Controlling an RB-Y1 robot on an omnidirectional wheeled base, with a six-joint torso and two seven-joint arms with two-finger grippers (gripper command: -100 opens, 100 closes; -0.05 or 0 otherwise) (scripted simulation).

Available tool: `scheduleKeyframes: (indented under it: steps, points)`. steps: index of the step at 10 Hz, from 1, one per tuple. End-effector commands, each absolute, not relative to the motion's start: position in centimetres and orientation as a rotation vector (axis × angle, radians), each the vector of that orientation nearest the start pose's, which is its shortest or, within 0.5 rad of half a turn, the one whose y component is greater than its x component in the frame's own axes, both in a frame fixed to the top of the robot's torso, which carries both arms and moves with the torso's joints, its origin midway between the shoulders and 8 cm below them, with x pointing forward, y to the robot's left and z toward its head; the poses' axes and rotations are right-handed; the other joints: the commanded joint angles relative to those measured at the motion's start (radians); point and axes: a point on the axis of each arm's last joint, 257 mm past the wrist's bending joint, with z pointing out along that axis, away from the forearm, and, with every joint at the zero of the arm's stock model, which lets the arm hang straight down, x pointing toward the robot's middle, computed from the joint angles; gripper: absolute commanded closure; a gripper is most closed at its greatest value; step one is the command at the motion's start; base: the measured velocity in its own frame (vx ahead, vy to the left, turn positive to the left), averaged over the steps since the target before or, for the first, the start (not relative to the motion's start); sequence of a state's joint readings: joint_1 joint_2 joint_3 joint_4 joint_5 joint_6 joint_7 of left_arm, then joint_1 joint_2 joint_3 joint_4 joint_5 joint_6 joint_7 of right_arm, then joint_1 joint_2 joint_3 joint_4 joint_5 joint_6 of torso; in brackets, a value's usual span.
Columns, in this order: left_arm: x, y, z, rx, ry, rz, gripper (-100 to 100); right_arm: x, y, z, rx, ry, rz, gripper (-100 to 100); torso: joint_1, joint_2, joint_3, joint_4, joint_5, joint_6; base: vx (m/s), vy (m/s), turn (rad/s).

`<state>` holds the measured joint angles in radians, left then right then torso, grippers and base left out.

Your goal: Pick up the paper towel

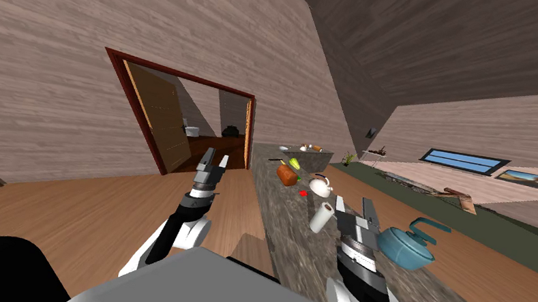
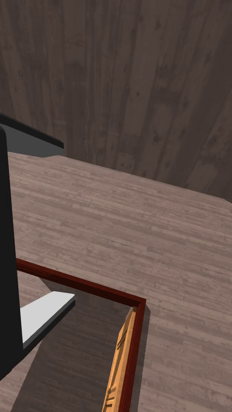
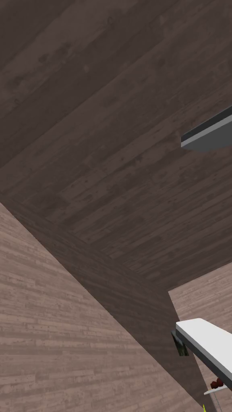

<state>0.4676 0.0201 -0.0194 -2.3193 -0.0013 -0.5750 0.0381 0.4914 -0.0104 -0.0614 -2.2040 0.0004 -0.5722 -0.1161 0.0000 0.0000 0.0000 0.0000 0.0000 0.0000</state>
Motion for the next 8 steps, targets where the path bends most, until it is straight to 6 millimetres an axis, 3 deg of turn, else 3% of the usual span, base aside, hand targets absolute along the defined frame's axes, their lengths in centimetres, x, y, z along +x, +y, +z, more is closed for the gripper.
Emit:
scheduleKeyframes:
  steps: [1,8]
  points:
    - [32.4,26.2,6.5,-0.541,0.520,-1.401,0,34.6,-30.0,0.0,0.674,0.631,1.325,-100,0.000,0.000,0.000,0.000,0.000,0.000,0.004,0.041,-0.036]
    - [32.4,26.2,6.5,-0.541,0.520,-1.401,0,36.4,-32.6,-7.5,0.676,0.890,1.049,-100,0.010,-0.001,-0.001,0.000,0.002,0.000,0.013,0.136,-0.073]
